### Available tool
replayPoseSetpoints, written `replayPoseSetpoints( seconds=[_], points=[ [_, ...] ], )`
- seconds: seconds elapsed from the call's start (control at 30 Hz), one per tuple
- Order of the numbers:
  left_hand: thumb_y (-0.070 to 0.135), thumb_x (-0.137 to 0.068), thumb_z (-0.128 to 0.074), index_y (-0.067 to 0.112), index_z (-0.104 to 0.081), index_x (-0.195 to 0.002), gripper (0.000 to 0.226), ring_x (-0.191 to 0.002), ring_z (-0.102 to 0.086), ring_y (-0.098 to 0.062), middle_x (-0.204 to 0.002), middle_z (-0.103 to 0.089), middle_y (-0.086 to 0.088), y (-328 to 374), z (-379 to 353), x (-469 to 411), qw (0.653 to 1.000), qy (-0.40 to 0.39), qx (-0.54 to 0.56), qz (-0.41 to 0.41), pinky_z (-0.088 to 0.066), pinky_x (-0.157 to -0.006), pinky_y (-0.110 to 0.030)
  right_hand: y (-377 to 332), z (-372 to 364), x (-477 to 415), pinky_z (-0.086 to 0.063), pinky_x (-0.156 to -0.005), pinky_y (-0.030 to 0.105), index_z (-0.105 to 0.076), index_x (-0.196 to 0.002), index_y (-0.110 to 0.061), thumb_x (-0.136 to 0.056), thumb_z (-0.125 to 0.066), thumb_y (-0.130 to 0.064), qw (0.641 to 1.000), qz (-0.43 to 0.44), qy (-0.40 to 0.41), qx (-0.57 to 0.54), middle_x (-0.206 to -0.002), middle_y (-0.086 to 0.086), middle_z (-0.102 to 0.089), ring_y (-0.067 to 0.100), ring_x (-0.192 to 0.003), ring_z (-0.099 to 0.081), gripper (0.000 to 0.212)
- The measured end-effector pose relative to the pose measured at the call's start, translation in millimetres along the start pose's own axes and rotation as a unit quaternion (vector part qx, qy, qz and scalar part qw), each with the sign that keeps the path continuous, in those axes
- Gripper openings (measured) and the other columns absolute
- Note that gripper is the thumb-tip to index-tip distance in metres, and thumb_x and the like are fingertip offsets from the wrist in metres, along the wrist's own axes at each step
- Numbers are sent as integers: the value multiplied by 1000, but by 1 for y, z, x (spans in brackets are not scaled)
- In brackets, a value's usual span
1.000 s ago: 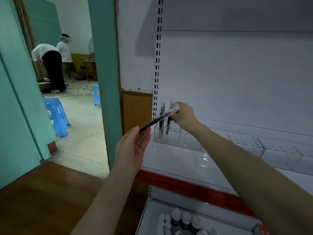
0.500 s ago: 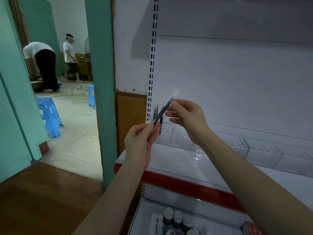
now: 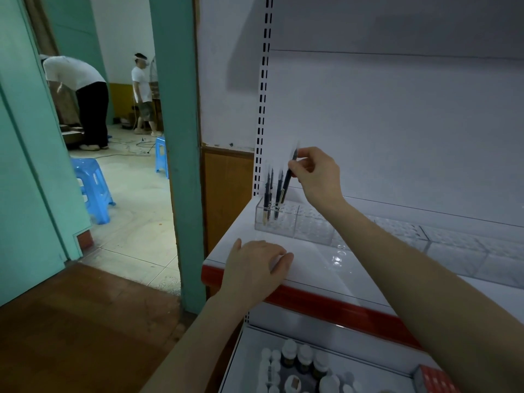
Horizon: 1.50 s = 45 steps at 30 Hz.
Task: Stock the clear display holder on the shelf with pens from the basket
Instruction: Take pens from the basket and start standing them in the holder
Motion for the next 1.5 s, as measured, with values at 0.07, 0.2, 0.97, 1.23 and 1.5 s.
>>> replayPoseSetpoints(
  seconds=[0.07, 0.2, 0.97, 1.23, 1.5],
  points=[
    [56, -84, -20, 22, -68, -101, 61, -103, -58, -12, -106, -69, 6, 0, -2, 0, 1000, -13, -21, 0, -18, -114, -39, 1, -6, -1, -48, -79, 26, -59, -111, -5, -91, -56, -12, 1000, 3, -4, 9, -94, 13, -66, 19, -82, -59, 21],
    [60, -78, -5, 20, -68, -89, 76, -90, -61, -13, -92, -70, 5, 2, -2, -1, 999, 8, -31, -20, -25, -110, -37, 6, -16, -5, -48, -80, 24, -59, -112, -5, -92, -56, -13, 999, -7, -22, 35, -97, 12, -66, 23, -89, -63, 22],
    [13, -90, -52, -4, -68, -84, 24, -84, -56, -18, -83, -68, -17, 25, -13, 87, 925, 295, 112, -211, -45, -81, -29, 13, 66, 165, -56, -66, 24, -59, -90, -13, -91, -55, -7, 993, -6, 67, -102, -75, -2, -63, 10, -71, -67, 7],
    [16, -89, -54, -3, -67, -94, 23, -86, -62, -29, -92, -67, -21, 0, -229, 230, 969, -99, 222, 43, -37, -71, -19, 194, 85, 382, -54, -72, 47, -61, -89, -4, -91, -58, -9, 958, -266, -91, 59, -79, 19, -66, 26, -72, -67, 7],
    [18, -95, -49, -6, -48, -121, 36, -76, -54, -15, -101, -59, -14, -40, -398, 365, 886, -433, 82, 144, -41, -65, -23, 367, 54, 588, -54, -71, 38, -63, -98, 6, -93, -54, -14, 818, -544, -117, 145, -82, 17, -68, 29, -72, -64, 23]
  ],
)
Point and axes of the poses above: each hand's wrist, its own x-axis away from the middle knuckle, its own z-axis out of the back of the hand, y = z × x, the point moved 6 cm from there along -x, towards the middle knuckle
